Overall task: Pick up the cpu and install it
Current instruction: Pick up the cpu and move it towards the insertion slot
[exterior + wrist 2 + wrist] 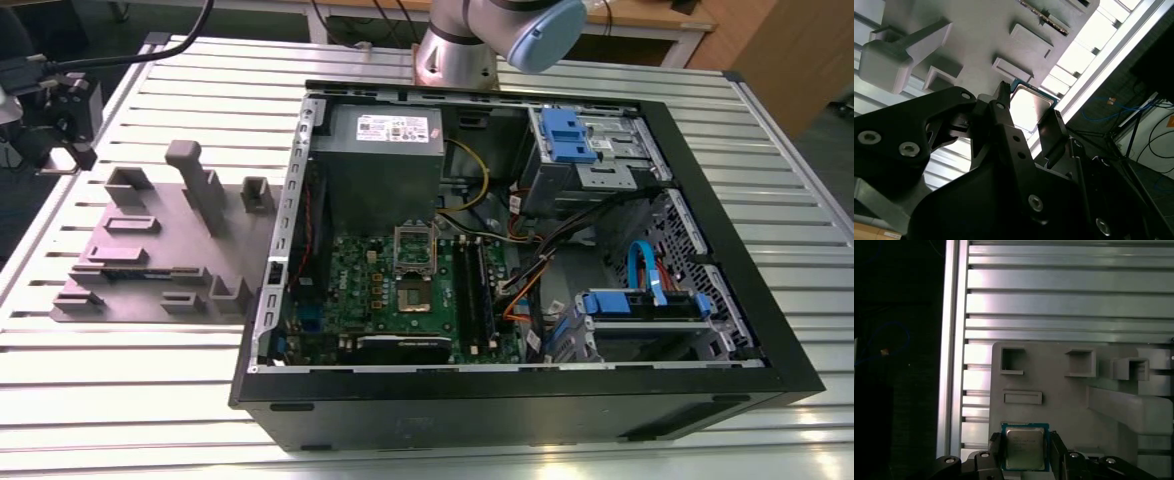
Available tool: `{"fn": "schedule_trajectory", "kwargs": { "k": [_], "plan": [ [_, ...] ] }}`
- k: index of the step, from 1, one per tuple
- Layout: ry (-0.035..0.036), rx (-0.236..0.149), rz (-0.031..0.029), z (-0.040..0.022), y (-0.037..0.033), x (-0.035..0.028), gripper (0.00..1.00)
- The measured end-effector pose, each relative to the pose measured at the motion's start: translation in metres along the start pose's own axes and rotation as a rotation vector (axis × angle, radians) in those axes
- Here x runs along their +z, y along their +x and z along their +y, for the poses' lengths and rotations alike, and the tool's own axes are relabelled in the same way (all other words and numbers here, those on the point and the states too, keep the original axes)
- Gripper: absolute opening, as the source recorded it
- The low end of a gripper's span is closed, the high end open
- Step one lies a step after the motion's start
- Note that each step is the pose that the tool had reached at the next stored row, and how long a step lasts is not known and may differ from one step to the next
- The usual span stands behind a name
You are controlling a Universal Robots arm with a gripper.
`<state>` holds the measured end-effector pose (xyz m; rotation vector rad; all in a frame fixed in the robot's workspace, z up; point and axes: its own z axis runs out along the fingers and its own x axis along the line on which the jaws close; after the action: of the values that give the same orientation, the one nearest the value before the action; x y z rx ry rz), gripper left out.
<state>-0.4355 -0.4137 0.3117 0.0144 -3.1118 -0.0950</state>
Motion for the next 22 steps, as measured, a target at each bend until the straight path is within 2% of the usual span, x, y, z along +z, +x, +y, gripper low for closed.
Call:
{"fn": "schedule_trajectory", "kwargs": {
  "k": [11,22],
  "plan": [
    [0.0,0.0,0.0,0.0003,0.0001,-0.0041,0.47],
    [0.0,0.0,-0.0001,0.0004,0.0002,-0.0055,0.47]
  ]
}}
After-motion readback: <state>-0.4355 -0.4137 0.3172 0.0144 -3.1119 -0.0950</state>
